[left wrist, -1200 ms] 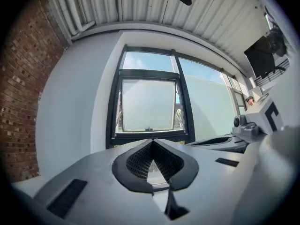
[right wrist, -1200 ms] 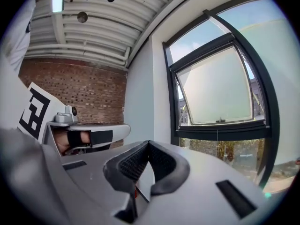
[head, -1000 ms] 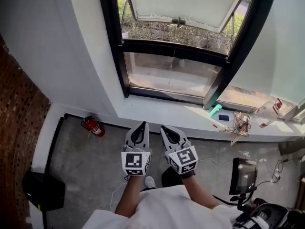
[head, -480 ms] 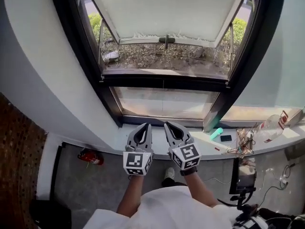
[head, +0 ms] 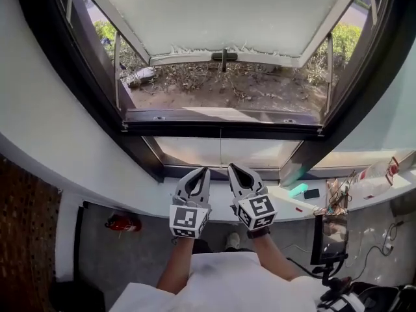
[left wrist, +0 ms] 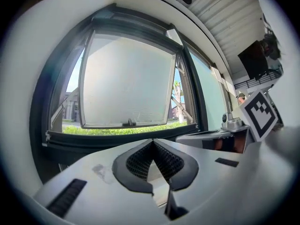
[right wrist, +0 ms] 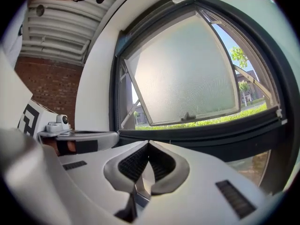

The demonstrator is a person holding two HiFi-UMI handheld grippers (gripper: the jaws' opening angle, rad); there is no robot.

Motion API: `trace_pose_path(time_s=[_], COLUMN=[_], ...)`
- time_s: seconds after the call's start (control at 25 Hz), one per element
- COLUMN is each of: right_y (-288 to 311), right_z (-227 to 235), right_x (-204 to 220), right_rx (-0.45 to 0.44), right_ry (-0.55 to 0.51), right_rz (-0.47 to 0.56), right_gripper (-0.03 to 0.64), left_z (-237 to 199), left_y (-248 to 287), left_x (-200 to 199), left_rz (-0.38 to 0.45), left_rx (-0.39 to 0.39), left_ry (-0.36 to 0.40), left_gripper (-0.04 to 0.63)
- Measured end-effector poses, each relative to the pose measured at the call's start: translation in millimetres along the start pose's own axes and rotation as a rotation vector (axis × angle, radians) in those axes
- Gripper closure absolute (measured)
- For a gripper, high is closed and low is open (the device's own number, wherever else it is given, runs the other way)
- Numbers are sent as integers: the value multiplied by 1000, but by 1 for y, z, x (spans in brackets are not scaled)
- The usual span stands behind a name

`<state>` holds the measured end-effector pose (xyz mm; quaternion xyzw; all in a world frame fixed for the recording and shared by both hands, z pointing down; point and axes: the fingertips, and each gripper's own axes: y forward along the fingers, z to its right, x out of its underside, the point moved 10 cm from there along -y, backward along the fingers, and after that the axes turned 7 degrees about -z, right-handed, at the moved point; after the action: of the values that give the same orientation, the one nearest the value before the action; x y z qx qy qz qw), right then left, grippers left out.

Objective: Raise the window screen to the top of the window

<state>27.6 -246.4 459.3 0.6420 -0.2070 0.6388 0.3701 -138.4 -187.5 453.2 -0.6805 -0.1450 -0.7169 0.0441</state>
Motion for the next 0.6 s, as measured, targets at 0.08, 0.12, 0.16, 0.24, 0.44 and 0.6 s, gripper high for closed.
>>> trace_pose_path(time_s=[0.08,0.12,0.16,0.24,0.44,0.6], right_y=[15,22,27,37,60,72], right_z=[1,1,0,1,7,6], right_x=[-6,-9,-12,-16,-18,-14], right_rx=[21,29,36,55,115,139], right_ry=[-1,-3,-7,-11,5,19], right_rz=[6,8,11,16,20,9], right_gripper=[614,615,615,615,614,615], left_z=[-21,-31,-38,-48,-64,-70], left_y=[16,23,29,39,63,74], left_x=[-6,-10,-14,-16,-13,-8], left_rz=[0,-3,-10,-22,-39,-46], left_rx=[10,17,27,61,127,180], left_ry=[22,41,68,106,164,313], left_gripper=[595,595,595,595,595,595])
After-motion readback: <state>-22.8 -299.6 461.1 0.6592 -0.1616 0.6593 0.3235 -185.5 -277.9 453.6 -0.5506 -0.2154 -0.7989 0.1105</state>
